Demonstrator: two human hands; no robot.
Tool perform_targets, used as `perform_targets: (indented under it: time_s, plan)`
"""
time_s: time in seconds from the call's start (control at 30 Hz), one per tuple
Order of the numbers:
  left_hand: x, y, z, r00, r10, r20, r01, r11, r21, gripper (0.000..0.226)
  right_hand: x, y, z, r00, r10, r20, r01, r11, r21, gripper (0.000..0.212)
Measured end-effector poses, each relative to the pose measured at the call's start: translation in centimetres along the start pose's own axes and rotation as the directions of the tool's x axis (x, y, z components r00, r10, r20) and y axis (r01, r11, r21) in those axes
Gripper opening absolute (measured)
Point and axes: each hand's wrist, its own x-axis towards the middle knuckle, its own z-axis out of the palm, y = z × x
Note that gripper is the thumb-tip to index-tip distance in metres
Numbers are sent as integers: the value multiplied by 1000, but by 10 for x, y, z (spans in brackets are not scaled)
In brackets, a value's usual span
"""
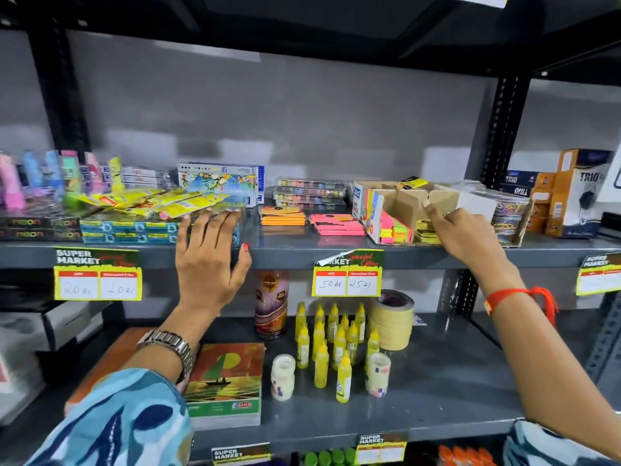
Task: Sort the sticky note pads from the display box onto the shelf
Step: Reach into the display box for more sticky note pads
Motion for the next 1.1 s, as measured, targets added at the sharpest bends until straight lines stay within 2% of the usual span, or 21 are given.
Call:
perform_targets:
  time_s: [0.03,0.1,0.17,0.23,0.3,0.37,0.47,0.57,0.7,0.83,1.1]
  plan:
    - [0,0,0,1000,-1,1,1,1000,0,51,-3,-5,-2,999,-23,-33,21,999,-35,73]
    - [1,0,-1,1000,-3,0,3,1000,-2,52,-9,-20,-6,971,-126,-205,125,992,-17,63]
    - [1,0,-1,1000,-4,-2,4,1000,-4,51,-17,-45,-8,894,-221,-389,273,958,83,50]
    - [1,1,-1,1000,-4,-4,4,1000,-12,49,-25,-77,-7,833,-320,-452,417,899,131,38]
    - [1,1,-2,1000,1,-1,-1,1000,-14,48,-27,-111,1,832,-434,-346,502,854,136,35]
    - [1,-1,-2,1000,6,9,-6,1000,-14,48,-22,-143,17,862,-480,-165,503,850,155,36]
    - [1,-3,-2,1000,13,21,-13,1000,-10,49,-14,-182,45,899,-436,53,421,889,178,43]
    - [1,-3,0,1000,16,27,-16,1000,7,49,-9,-208,72,889,-427,167,400,901,169,49]
    - [1,-3,-2,1000,15,17,-15,1000,13,49,6,-224,95,874,-365,321,389,921,-10,63]
    - [2,-3,-3,1000,14,15,-14,1000,15,49,18,-226,107,889,-214,406,325,918,-229,81]
    - [3,-4,-2,999,30,27,-31,999,23,50,25,-235,103,873,-118,473,275,920,-280,91]
